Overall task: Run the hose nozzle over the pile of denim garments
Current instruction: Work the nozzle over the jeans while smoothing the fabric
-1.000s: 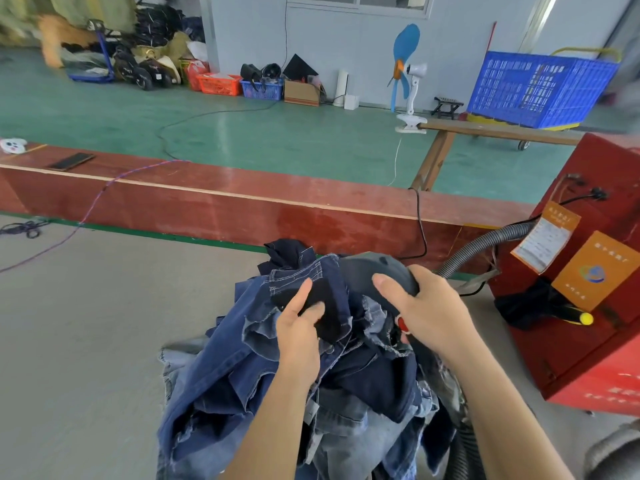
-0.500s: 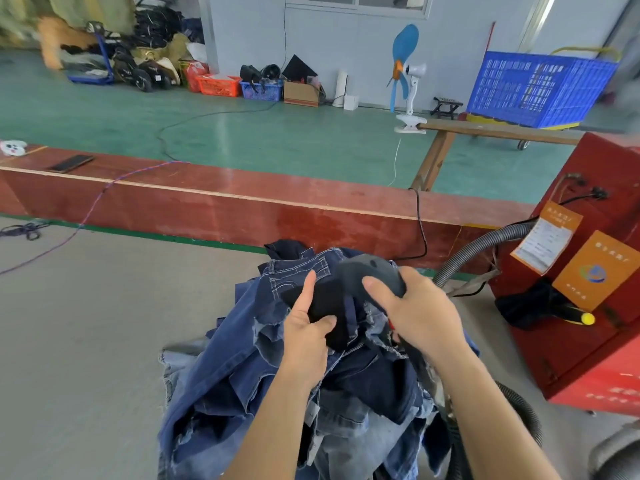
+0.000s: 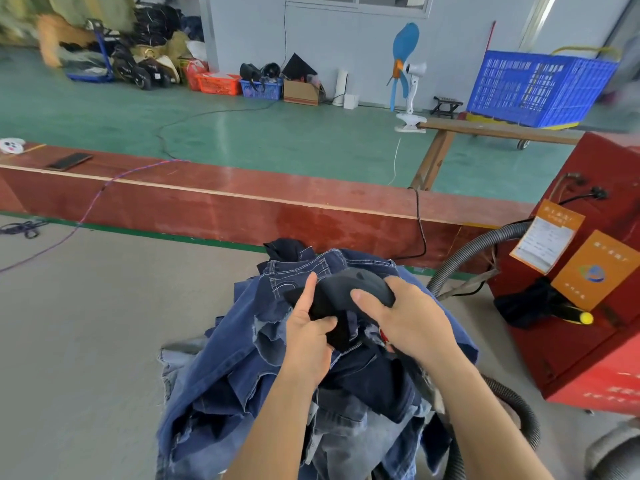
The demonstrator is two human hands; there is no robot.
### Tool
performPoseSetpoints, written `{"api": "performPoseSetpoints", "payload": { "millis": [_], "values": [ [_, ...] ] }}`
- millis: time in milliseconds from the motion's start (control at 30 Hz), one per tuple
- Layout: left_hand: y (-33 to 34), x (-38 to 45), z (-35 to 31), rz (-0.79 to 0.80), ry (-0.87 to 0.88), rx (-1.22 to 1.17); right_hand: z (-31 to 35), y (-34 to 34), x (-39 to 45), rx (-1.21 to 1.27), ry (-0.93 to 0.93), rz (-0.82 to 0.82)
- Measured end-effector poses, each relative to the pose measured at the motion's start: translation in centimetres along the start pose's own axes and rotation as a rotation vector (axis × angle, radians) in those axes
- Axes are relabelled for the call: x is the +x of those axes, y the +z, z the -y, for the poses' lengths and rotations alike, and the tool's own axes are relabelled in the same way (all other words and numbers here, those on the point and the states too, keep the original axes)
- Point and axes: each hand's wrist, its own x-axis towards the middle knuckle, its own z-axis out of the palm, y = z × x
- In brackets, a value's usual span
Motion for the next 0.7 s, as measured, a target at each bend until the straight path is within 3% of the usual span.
{"api": "performPoseSetpoints", "payload": {
  "millis": [133, 300, 400, 533, 700],
  "values": [
    [-0.6, 0.3, -0.4, -0.042, 0.004, -0.020, -0.4, -1.5, 0.3, 0.090, 0.000, -0.092],
    [-1.1, 1.0, -0.3, -0.113, 0.005, -0.005, -1.5, -2.2, -0.2, 0.113, 0.013, 0.096],
    [-0.7, 0.7, -0.1, -0.075, -0.008, 0.027, -1.1, -1.2, -0.5, 0.055, 0.025, 0.185],
    [-0.5, 0.4, 0.0, -0.022, -0.019, 0.092, -0.5, -0.1, -0.1, -0.042, 0.024, 0.074],
    [-1.0, 0.4, -0.1, -0.027, 0.008, 0.105, -0.3, -1.0, 0.5, 0.032, -0.004, -0.142]
  ]
}}
